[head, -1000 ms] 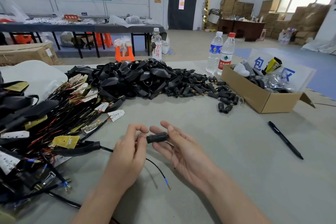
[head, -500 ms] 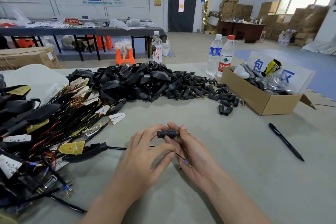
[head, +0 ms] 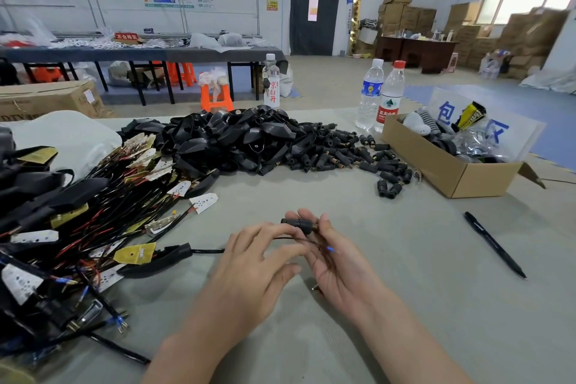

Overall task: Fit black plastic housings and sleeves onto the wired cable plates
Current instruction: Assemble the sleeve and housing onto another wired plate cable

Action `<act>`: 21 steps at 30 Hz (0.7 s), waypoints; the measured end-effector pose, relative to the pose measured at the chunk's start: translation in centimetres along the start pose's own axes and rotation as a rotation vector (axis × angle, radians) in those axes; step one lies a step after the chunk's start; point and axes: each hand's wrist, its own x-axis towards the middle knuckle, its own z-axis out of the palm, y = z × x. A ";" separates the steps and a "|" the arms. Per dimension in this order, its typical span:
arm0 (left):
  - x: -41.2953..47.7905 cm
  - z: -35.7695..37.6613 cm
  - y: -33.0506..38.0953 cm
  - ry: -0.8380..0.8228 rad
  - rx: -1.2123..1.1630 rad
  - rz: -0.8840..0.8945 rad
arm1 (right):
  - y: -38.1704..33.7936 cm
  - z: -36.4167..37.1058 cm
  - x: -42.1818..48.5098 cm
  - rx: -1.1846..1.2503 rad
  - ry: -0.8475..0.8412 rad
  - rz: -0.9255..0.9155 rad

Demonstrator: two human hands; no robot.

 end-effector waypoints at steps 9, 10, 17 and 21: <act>0.5 -0.2 1.0 0.099 -0.110 -0.093 | 0.5 0.2 0.0 -0.050 0.022 0.043; 0.6 -0.4 1.3 0.124 -0.183 -0.161 | 0.4 0.3 0.0 -0.067 0.026 0.037; 1.0 -1.3 1.6 0.280 -0.685 -0.665 | 0.4 0.4 0.0 -0.046 0.021 0.039; 1.7 -1.8 1.0 0.430 -0.899 -0.871 | 0.4 0.5 0.0 -0.025 0.018 0.056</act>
